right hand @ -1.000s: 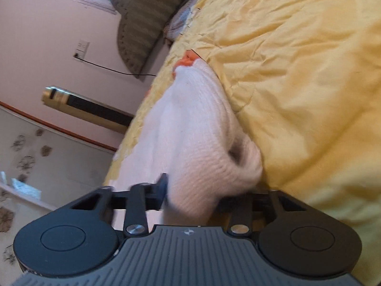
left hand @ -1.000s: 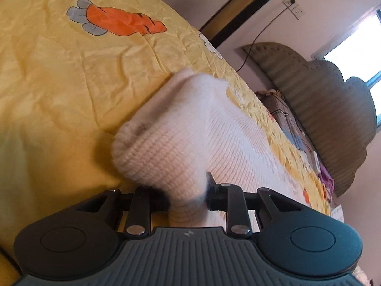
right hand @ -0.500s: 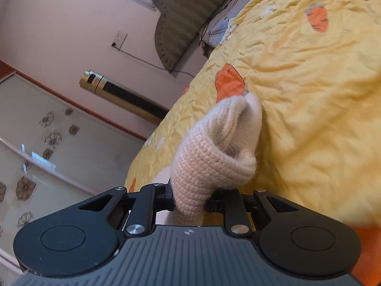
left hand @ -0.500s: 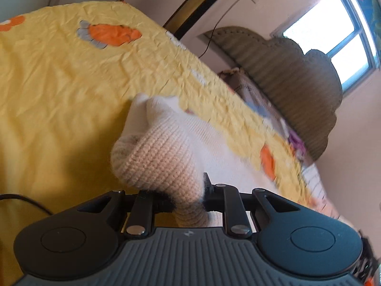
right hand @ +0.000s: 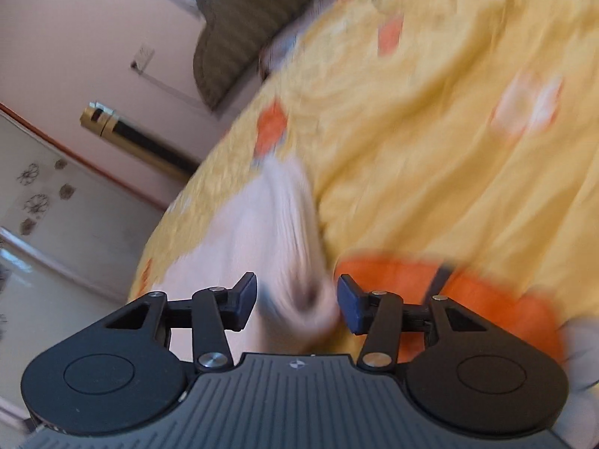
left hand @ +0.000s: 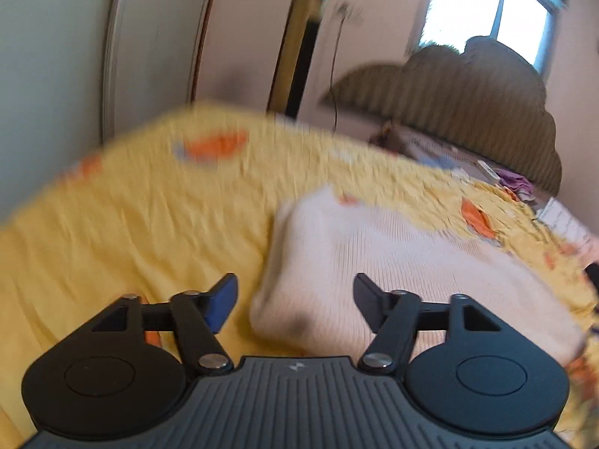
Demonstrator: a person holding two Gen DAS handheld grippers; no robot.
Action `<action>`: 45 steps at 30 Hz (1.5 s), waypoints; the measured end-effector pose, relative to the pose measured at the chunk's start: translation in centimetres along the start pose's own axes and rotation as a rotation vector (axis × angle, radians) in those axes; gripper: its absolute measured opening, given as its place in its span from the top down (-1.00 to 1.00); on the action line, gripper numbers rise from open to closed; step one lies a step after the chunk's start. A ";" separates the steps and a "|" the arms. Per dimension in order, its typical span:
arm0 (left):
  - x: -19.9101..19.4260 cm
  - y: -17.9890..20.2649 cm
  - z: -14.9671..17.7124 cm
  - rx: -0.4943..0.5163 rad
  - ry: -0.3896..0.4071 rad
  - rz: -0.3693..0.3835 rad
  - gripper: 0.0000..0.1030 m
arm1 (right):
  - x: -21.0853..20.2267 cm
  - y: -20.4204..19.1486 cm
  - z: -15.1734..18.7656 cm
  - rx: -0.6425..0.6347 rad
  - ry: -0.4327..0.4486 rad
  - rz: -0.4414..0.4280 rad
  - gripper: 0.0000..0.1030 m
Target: Fold small clothes
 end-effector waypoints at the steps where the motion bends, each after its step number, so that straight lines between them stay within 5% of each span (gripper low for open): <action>1: -0.5 1.5 -0.5 0.056 0.049 0.029 -0.37 | -0.6 -0.5 -0.8 -0.061 0.039 0.026 0.05; 5: 1.7 8.0 0.7 0.265 0.075 0.168 -0.39 | 1.3 -6.2 -1.7 -0.321 0.039 -0.014 -0.08; 7: 5.4 9.0 2.4 0.316 0.006 0.120 -0.39 | 4.1 -9.9 -0.9 -0.456 -0.015 -0.068 -0.48; 10: 10.5 6.5 5.6 0.262 -0.174 0.005 -0.42 | 9.2 -13.3 -0.1 -0.582 -0.078 -0.073 -0.54; 13: 10.7 4.9 6.0 0.158 -0.170 0.074 -0.43 | 13.9 -10.7 1.4 -0.608 -0.182 0.073 -0.56; 16: 10.5 5.0 6.2 0.173 -0.169 0.067 -0.44 | 13.9 -10.1 2.3 -0.691 -0.063 -0.007 -0.69; 22: 5.5 4.8 4.8 0.150 -0.085 0.076 -0.42 | 12.2 -11.4 1.3 -0.667 -0.087 0.071 -0.53; 28: 6.0 3.9 7.1 0.216 -0.145 0.031 -0.41 | 9.0 -14.7 1.9 -0.631 -0.039 -0.091 -0.82; 32: 7.4 3.5 7.5 0.148 -0.203 0.021 -0.49 | 12.8 -13.3 4.0 -0.657 -0.162 -0.008 -0.87; 36: 7.1 3.5 7.8 0.163 -0.200 0.025 -0.48 | 13.6 -12.7 4.2 -0.686 -0.132 0.014 -0.94; 39: 7.0 3.6 8.0 0.168 -0.191 0.021 -0.48 | 12.9 -14.1 3.5 -0.666 -0.150 0.052 -0.73; 45: 7.1 3.6 7.9 0.170 -0.191 0.023 -0.49 | 11.7 -20.8 3.3 -0.715 -0.105 -0.123 -0.88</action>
Point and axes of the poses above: each gripper's, at about its wrist camera, not at the fingertips, and x roughly the way its jaws point, y to its right, z to its underside, the point moved 10 cm from there along x, roughly the way its jaws point, and after that the axes turned 11 degrees about -x, right-handed, at the moved point
